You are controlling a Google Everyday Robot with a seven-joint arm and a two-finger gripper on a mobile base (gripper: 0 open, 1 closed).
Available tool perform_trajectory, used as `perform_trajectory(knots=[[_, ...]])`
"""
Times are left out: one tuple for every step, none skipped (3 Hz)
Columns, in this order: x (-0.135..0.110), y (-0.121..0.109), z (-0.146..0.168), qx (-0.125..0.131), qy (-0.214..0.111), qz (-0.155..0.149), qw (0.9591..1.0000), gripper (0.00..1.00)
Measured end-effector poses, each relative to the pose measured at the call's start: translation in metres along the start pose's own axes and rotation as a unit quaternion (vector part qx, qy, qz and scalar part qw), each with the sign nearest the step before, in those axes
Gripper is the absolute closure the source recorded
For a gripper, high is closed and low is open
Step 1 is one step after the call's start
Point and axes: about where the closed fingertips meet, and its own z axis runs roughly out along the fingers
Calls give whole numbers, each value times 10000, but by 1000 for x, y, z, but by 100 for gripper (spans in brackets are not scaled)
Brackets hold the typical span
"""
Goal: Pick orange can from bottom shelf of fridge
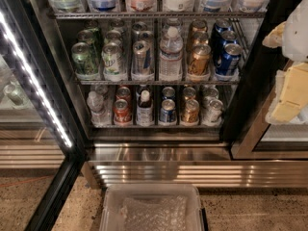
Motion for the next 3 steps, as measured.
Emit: perform_trajectory(knots=[[0, 1, 5, 30, -38, 35, 10000, 0], [5, 22, 42, -154, -415, 284, 9986, 0], [12, 61, 112, -607, -1127, 967, 9871, 0]])
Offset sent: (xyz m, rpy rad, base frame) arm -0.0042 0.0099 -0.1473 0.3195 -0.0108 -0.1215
